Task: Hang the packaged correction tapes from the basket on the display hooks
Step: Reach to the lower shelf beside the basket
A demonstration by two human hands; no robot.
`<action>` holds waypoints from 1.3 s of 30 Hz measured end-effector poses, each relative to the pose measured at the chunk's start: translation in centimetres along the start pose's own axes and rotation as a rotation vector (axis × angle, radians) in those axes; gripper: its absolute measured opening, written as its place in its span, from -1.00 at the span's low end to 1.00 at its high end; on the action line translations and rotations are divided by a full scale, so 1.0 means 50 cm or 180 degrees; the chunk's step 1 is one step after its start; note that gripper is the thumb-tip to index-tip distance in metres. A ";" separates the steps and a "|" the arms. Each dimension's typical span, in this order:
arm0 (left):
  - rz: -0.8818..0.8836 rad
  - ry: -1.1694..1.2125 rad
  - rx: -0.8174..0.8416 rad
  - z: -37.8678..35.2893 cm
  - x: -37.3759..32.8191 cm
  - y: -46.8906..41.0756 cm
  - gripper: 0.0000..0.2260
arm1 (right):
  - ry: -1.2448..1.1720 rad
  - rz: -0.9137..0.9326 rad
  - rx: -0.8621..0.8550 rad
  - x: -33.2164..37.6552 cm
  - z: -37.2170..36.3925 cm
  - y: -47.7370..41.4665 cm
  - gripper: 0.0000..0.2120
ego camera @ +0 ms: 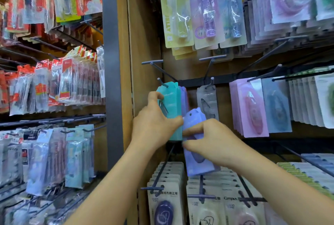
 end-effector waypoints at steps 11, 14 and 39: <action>0.0009 -0.0761 0.0120 -0.161 0.046 -0.126 -0.25 | -0.1000 -0.0252 -0.0417 -0.126 0.067 0.015 -0.09; 0.0084 -0.0809 0.0189 -0.178 0.061 -0.152 -0.23 | -0.1544 -0.0367 -0.0538 -0.142 0.075 0.015 -0.39; -0.0807 0.2262 -0.0717 0.118 -0.047 -0.010 -0.87 | -0.2225 0.0399 0.0318 0.019 -0.011 0.003 -0.75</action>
Point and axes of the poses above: each hand's wrist, its own y-axis away from the middle knuckle, its own z-axis out of the back of the hand, x = y × z, the point moved 7 cm from there along -y, towards the middle knuckle, and after that the axes turned 7 degrees about y, right-handed, at the moved point
